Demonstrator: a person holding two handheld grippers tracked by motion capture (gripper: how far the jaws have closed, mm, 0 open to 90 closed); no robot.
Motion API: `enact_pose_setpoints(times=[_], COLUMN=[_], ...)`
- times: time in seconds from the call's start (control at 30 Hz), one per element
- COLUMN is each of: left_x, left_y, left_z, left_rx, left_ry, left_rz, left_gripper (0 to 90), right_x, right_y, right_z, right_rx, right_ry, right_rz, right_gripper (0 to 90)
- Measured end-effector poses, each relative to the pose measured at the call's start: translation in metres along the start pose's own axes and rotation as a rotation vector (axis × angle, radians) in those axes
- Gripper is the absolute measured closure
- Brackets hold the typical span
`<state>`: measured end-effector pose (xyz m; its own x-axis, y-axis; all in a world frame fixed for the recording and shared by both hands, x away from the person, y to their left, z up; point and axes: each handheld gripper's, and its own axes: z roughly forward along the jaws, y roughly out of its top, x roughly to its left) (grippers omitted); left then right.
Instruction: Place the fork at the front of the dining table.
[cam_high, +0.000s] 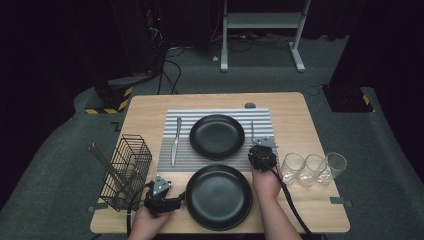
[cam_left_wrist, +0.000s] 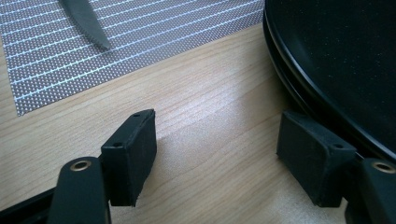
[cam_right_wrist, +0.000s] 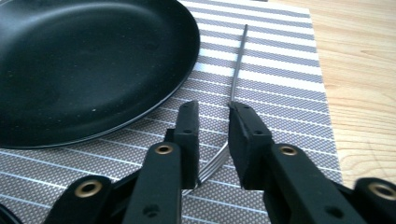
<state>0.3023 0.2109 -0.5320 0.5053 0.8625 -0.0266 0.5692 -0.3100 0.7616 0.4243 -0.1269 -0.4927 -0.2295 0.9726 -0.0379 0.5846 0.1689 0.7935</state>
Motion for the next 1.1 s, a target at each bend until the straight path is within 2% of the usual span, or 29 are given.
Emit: enact_pose_setpoints(times=[0.2, 0.47, 0.57, 0.73, 1.1], left_x=[0.001, 0.000, 0.000, -0.001, 0.000], left_y=[0.000, 0.000, 0.000, 0.000, 0.000], left_z=[0.000, 0.000, 0.000, 0.001, 0.000], left_rx=[0.000, 0.000, 0.000, 0.002, 0.000], left_ry=[-0.003, -0.002, -0.001, 0.003, -0.001], left_rz=[-0.002, -0.001, 0.006, 0.006, 0.005], left_gripper=[28.9, 28.8, 28.9, 29.2, 29.1], right_x=[-0.001, -0.005, -0.007, -0.009, -0.009], right_y=[0.001, 0.001, 0.001, 0.001, 0.001], right_z=[-0.004, -0.005, -0.004, 0.004, 0.015], right_rx=[-0.006, 0.003, 0.004, 0.030, 0.037], right_ry=[0.014, -0.014, -0.021, -0.014, -0.030], right_rz=[-0.007, -0.005, -0.024, -0.023, -0.019], right_gripper=[82.0, 83.0, 84.3, 84.5, 84.4])
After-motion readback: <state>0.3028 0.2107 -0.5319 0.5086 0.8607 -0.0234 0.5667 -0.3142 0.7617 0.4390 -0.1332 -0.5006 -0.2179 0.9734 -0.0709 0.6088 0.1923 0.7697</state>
